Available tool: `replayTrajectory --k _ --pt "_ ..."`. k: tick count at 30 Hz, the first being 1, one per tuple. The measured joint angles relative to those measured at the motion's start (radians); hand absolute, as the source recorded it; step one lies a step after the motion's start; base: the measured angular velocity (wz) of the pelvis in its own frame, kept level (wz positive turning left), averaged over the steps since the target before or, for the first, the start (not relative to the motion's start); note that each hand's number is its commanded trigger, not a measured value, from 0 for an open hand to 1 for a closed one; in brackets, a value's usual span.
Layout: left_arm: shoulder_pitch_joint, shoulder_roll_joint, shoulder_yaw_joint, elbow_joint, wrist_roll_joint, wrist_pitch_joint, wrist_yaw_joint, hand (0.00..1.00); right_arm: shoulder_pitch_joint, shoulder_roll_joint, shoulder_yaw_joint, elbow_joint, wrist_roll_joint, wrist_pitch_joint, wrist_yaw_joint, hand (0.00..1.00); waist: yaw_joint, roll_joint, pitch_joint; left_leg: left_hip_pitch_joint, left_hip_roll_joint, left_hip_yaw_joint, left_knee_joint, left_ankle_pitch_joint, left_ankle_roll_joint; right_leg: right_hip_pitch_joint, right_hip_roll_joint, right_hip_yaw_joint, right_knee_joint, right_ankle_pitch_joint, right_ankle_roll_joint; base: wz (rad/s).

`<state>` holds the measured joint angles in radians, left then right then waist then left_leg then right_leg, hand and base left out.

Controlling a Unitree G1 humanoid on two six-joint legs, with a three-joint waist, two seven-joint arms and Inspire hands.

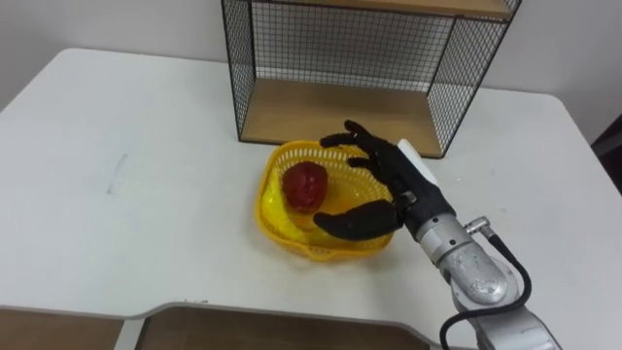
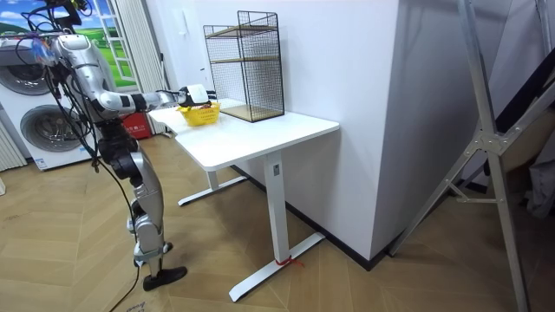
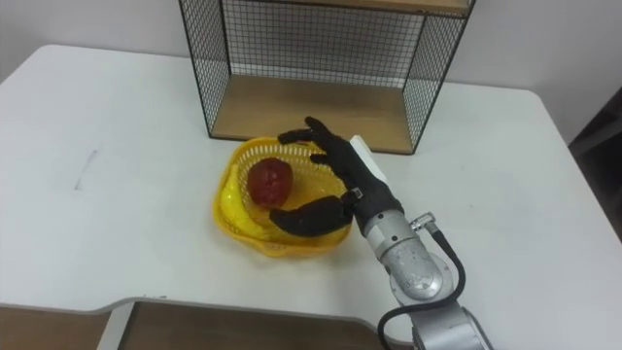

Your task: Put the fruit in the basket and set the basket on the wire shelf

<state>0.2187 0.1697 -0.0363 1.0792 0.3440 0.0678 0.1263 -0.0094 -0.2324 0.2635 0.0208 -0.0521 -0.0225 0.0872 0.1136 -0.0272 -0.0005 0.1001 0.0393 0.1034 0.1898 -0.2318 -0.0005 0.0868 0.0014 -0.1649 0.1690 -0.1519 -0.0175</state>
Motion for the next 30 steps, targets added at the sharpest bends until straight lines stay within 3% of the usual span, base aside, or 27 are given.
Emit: replayTrajectory --k 11,21,26,30 --pt "-0.011 0.000 0.000 -0.023 0.000 0.015 0.000 0.00 0.001 -0.001 -0.001 0.007 0.000 0.016 -0.005 0.00 -0.004 0.000 0.0008 -0.001 0.000 0.000 -0.001 0.000 0.000 -0.002 0.000 0.000 0.000 0.000 0.000 0.00" --pt "0.003 0.000 -0.006 -0.027 -0.004 0.011 0.022 0.00 0.001 0.007 -0.019 0.007 0.019 0.014 -0.072 0.00 -0.020 0.000 0.0010 -0.002 0.000 0.002 -0.002 0.000 0.000 -0.003 0.000 -0.001 0.000 0.000 0.000 0.00" --pt "0.019 0.000 -0.004 -0.020 -0.062 -0.008 0.048 0.00 0.001 0.007 -0.057 -0.004 0.128 -0.002 -0.123 0.00 -0.031 0.001 0.0015 -0.002 0.000 0.002 0.000 0.000 0.000 -0.002 0.000 -0.001 -0.001 0.000 0.000 0.00" --pt "0.029 -0.001 0.043 -0.037 -0.176 -0.052 0.102 0.00 0.010 0.007 -0.110 -0.036 0.273 -0.064 -0.170 0.00 -0.038 0.010 0.0023 -0.003 0.001 0.001 0.009 0.000 0.000 0.000 -0.001 -0.004 -0.001 0.000 0.000 0.00"
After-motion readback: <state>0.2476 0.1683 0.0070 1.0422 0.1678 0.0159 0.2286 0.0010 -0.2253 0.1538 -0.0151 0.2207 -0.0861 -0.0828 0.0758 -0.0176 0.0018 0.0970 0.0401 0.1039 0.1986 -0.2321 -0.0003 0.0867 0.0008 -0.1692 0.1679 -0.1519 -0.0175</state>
